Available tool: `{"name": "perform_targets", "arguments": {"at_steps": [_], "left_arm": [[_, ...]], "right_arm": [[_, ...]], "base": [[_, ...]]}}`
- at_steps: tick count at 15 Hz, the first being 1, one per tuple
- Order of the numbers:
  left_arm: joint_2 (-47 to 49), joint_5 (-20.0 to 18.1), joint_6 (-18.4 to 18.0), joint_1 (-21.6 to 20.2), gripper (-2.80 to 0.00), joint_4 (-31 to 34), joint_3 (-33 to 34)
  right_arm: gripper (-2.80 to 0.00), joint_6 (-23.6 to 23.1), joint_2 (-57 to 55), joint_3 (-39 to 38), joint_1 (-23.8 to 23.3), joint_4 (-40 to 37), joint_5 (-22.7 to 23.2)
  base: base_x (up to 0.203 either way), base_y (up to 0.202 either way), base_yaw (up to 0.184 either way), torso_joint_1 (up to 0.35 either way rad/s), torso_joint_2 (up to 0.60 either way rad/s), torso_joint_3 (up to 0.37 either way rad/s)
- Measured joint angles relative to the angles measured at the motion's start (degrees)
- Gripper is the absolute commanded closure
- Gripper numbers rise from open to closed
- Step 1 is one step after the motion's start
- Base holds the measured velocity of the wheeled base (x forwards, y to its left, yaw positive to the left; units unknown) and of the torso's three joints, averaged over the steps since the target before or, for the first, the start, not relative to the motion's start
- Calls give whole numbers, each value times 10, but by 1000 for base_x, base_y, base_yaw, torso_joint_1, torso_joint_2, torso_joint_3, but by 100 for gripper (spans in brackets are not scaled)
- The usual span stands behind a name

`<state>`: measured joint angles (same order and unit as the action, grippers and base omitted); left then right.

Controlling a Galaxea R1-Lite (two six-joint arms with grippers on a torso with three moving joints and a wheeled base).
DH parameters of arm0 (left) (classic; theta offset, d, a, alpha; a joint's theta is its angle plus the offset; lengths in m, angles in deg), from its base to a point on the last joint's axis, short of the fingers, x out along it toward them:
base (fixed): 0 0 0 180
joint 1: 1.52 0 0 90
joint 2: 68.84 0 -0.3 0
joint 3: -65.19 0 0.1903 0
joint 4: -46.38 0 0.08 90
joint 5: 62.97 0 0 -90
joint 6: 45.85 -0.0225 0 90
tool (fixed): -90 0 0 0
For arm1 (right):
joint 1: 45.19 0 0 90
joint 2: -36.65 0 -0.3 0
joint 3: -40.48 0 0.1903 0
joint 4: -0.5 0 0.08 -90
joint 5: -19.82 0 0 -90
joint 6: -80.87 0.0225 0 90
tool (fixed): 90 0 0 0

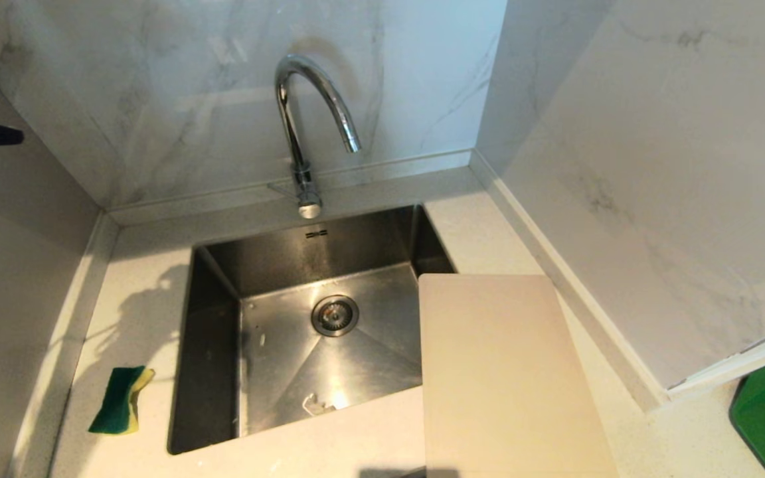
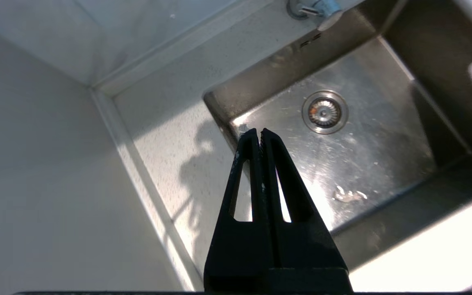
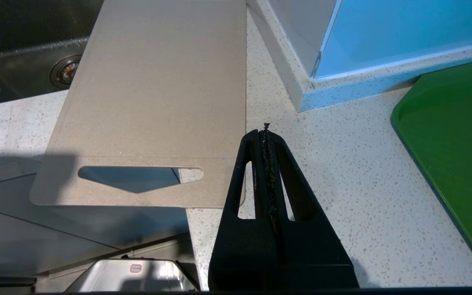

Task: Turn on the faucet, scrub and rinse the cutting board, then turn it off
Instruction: Turn on the tap

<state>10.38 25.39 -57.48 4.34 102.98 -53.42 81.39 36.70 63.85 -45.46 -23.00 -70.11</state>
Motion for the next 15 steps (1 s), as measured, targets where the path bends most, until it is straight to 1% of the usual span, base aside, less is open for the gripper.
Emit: {"name": "perform_targets", "arguments": {"at_steps": [1,3,5,7,9,11,12,14,15], "left_arm": [[30,15,1,13,0,0,-25],[85,34,8,45,0,-2,-68],[139,55,19,82,0,-23,-96],[185,62,33,102,0,-52,-116],[230,60,72,118,0,-68,-141],[265,58,128,131,0,-117,-154],[279,57,145,134,0,-143,-156],[308,51,164,138,0,-183,-159],[321,46,167,138,0,-187,-161]], "right_arm": [[0,0,0,0,0,0,0],[0,0,0,0,0,0,0],[0,0,0,0,0,0,0],[0,0,0,0,0,0,0],[0,0,0,0,0,0,0],[0,0,0,0,0,0,0],[0,0,0,0,0,0,0],[0,0,0,0,0,1,0],[0,0,0,0,0,0,0]], "base": [[0,0,0,0,0,0],[0,0,0,0,0,0],[0,0,0,0,0,0],[0,0,0,0,0,0],[0,0,0,0,0,0],[0,0,0,0,0,0],[0,0,0,0,0,0],[0,0,0,0,0,0],[0,0,0,0,0,0]]}}
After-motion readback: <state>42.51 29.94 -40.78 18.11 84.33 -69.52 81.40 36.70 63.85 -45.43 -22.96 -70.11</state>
